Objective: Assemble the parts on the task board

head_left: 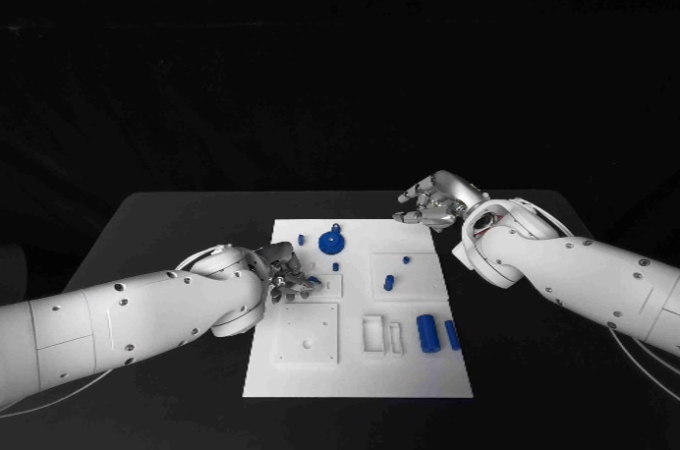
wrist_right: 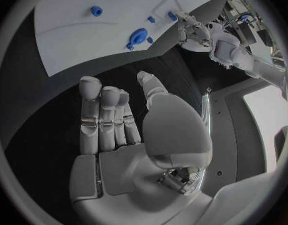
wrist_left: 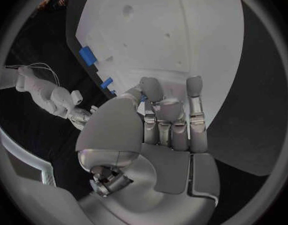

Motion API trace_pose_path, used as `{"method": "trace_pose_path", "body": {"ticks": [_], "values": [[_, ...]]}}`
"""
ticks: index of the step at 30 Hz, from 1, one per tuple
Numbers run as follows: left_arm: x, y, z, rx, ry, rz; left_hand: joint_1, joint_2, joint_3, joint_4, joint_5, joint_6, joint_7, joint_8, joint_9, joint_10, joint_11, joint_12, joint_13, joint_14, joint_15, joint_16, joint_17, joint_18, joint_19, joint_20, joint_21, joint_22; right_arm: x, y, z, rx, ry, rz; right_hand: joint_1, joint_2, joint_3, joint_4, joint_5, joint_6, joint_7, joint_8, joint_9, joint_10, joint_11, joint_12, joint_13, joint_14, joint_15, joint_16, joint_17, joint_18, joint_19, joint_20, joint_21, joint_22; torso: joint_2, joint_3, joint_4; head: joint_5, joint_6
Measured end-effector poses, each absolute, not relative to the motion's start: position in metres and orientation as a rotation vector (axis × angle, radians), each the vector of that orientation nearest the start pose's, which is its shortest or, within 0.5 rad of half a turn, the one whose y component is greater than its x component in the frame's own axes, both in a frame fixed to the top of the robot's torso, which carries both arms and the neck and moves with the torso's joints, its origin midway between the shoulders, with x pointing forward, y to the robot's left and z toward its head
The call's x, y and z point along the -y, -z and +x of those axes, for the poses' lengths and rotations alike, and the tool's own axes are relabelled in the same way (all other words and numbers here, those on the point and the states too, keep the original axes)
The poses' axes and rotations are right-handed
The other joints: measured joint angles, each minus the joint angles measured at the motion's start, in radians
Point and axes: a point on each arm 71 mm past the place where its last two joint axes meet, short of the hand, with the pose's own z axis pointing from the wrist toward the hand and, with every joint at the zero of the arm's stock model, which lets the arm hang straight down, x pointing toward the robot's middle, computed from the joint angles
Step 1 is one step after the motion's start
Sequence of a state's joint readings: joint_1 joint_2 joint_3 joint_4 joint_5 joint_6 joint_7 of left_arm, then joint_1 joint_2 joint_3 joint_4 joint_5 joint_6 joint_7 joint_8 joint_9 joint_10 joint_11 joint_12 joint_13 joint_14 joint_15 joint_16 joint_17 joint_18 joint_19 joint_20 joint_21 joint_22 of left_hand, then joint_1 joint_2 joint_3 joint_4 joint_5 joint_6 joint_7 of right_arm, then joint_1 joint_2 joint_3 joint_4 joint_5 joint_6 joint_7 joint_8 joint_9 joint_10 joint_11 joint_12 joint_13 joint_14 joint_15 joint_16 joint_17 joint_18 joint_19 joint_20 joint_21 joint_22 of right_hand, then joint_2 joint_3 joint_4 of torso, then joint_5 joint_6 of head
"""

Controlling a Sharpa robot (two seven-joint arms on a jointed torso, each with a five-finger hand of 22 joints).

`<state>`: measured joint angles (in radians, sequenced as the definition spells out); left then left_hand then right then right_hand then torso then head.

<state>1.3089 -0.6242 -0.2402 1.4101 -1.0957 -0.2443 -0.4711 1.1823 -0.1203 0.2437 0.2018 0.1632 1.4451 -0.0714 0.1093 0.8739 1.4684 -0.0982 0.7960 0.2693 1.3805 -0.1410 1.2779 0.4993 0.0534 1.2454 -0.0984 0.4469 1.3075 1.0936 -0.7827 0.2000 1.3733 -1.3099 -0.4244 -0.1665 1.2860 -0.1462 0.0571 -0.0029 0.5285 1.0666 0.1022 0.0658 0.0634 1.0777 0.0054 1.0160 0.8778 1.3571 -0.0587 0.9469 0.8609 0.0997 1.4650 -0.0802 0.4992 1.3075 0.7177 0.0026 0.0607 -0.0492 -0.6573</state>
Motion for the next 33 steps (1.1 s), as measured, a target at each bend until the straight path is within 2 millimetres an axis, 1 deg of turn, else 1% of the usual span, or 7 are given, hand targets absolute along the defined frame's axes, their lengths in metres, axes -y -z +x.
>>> {"method": "trace_pose_path", "body": {"ticks": [7, 12, 13, 18, 25, 27, 33], "values": [[-0.150, 0.228, 0.498, -2.046, 0.445, -0.186, 0.006, -0.029, -0.006, 0.028, -0.010, 0.004, 0.003, -0.005, -0.002, 0.000, 0.000, 0.000, -0.002, 0.000, 0.000, 0.000, -0.002, 0.000, 0.000, 0.000, -0.004, 0.000, 0.234, 0.160, 0.527, -1.514, -0.637, 0.270, 0.000, 0.000, -0.003, -0.003, 0.000, 0.000, 0.000, 0.000, 0.000, 0.000, 0.000, -0.004, -0.003, 0.000, 0.000, -0.005, -0.001, 0.000, 0.000, 0.000, -0.010, 0.000, 0.000, -0.0002, 0.0001, 0.001, 0.000], [-0.151, 0.228, 0.497, -2.047, 0.450, -0.189, 0.012, -0.054, -0.027, 0.053, -0.073, 0.006, 0.001, -0.006, -0.005, 0.000, 0.000, -0.007, -0.005, 0.000, 0.000, -0.006, -0.010, 0.000, 0.002, -0.002, -0.006, 0.000, 0.234, 0.161, 0.527, -1.515, -0.637, 0.271, 0.000, 0.000, -0.003, -0.003, 0.000, 0.000, 0.000, 0.000, 0.000, 0.000, 0.000, -0.004, -0.003, 0.000, 0.000, -0.005, -0.001, 0.000, 0.000, 0.000, -0.012, 0.000, 0.000, -0.0004, 0.0000, 0.001, 0.001], [-0.151, 0.228, 0.497, -2.047, 0.452, -0.190, 0.012, -0.054, -0.084, 0.053, -0.047, 0.007, 0.001, -0.008, -0.006, 0.000, 0.000, -0.014, -0.008, -0.001, 0.001, -0.014, -0.016, 0.000, 0.001, -0.008, -0.012, 0.000, 0.234, 0.161, 0.527, -1.515, -0.636, 0.271, 0.000, 0.000, -0.003, -0.003, 0.000, 0.000, 0.000, 0.000, 0.000, 0.000, 0.000, -0.003, -0.003, 0.000, 0.000, -0.005, -0.001, 0.000, 0.000, 0.000, -0.012, 0.000, 0.000, -0.0007, -0.0001, 0.001, 0.001], [-0.156, 0.225, 0.494, -2.045, 0.469, -0.200, 0.038, -0.068, -0.169, 0.035, -0.037, -0.067, 0.030, -0.038, -0.074, -0.001, 0.010, -0.071, -0.023, -0.035, 0.008, -0.055, -0.034, -0.042, -0.016, -0.038, -0.042, 0.000, 0.235, 0.162, 0.527, -1.516, -0.634, 0.273, 0.000, 0.000, -0.003, -0.003, 0.000, -0.003, 0.003, 0.000, 0.000, 0.000, 0.000, -0.003, -0.005, 0.000, 0.000, -0.005, -0.001, 0.000, 0.000, 0.000, -0.012, 0.000, 0.000, -0.0010, -0.0001, -0.001, 0.002], [-0.166, 0.206, 0.495, -2.011, 0.501, -0.206, 0.077, -0.034, -0.194, -0.076, -0.023, -0.180, 0.071, -0.038, -0.294, -0.017, 0.038, -0.194, -0.033, -0.104, 0.032, -0.118, -0.085, -0.046, -0.050, -0.022, -0.125, -0.019, 0.236, 0.163, 0.527, -1.517, -0.633, 0.277, 0.000, 0.000, -0.005, -0.005, 0.000, -0.003, 0.003, 0.000, 0.000, 0.000, 0.000, -0.003, -0.005, 0.000, 0.000, -0.005, -0.001, 0.000, 0.000, 0.000, -0.012, 0.000, -0.001, -0.0014, 0.0002, -0.003, 0.003], [-0.169, 0.199, 0.495, -1.999, 0.511, -0.205, 0.097, -0.013, -0.207, -0.116, 0.001, -0.202, 0.090, -0.038, -0.409, -0.031, 0.049, -0.253, -0.049, -0.121, 0.043, -0.163, -0.116, -0.046, -0.059, -0.012, -0.170, -0.046, 0.237, 0.163, 0.527, -1.517, -0.633, 0.278, 0.000, 0.000, -0.006, -0.005, 0.000, -0.003, 0.003, 0.000, 0.000, 0.000, 0.000, -0.003, -0.005, 0.000, 0.000, -0.005, -0.002, 0.000, 0.000, 0.000, -0.012, 0.000, -0.001, -0.0014, 0.0005, -0.003, 0.004], [-0.175, 0.183, 0.496, -1.967, 0.546, -0.187, 0.191, 0.014, -0.204, -0.200, 0.085, -0.252, 0.126, -0.038, -0.629, -0.063, 0.066, -0.402, -0.109, -0.157, 0.068, -0.271, -0.174, -0.046, -0.067, 0.004, -0.249, -0.093, 0.238, 0.164, 0.527, -1.518, -0.632, 0.282, 0.000, 0.000, -0.006, -0.005, 0.000, -0.015, 0.005, 0.000, 0.000, 0.000, 0.000, -0.003, -0.005, 0.000, 0.000, -0.005, -0.002, 0.000, 0.000, 0.000, -0.012, 0.000, -0.001, -0.0021, 0.0007, -0.002, 0.007]]}}
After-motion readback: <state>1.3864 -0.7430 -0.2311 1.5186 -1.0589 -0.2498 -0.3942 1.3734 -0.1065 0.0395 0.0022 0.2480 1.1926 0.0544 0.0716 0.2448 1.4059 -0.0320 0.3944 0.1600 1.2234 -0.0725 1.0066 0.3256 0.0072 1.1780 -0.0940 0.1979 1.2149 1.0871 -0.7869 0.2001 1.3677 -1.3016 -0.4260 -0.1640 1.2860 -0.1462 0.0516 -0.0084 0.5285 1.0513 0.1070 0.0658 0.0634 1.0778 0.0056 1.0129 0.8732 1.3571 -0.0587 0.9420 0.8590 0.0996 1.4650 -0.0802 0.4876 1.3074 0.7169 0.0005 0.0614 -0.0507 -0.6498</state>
